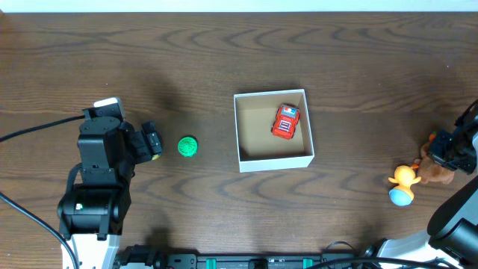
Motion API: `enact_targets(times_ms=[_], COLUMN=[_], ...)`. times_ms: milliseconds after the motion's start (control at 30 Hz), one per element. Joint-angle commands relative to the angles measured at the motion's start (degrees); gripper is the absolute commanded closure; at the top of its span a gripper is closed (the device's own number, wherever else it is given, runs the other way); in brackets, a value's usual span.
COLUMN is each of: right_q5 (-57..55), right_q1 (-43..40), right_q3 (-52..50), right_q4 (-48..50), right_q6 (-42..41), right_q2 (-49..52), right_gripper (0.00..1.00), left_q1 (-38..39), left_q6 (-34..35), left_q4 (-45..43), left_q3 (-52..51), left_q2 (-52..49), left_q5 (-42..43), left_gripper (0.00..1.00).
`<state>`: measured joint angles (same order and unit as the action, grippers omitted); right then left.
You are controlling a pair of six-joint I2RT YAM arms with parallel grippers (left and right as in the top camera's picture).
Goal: Pack container
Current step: 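Move the right gripper back and grasp the brown teddy bear, then lower the teddy bear into the box and open the right gripper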
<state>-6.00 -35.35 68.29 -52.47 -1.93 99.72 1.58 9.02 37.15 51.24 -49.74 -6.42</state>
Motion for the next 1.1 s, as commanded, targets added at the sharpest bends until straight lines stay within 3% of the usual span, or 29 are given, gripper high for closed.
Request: enact_targets(times_ms=[0, 300, 533, 767, 1067], right_q5=[5.9, 8.2, 8.1, 5.0, 2.1], right_q1=[1.4, 15.7, 38.8, 58.5, 69.7], right_q3=[1.2, 9.5, 11.4, 11.3, 11.3], right_q4=[-0.7, -3.4, 1.7, 4.1, 5.3], right_q6=[-1.0, -1.5, -9.7, -24.0, -38.4], right_q2=[-1.2, -13.1, -21.7, -18.6, -7.3], right_gripper=[0.99, 0.99, 0.99, 0.98, 0.99], left_q1=[-0.3, -0.3, -0.3, -0.3, -0.3], left_q6=[0.3, 0.3, 0.3, 0.3, 0.3], left_q4=[0.2, 0.2, 0.2, 0.2, 1.0], left_q3=[1.4, 1.4, 1.4, 1.4, 1.4], left_q2=[0.0, 0.0, 0.0, 0.0, 0.0], left_q5=[-0.3, -0.3, -0.3, -0.3, -0.3], left_gripper=[0.02, 0.02, 0.02, 0.02, 0.02])
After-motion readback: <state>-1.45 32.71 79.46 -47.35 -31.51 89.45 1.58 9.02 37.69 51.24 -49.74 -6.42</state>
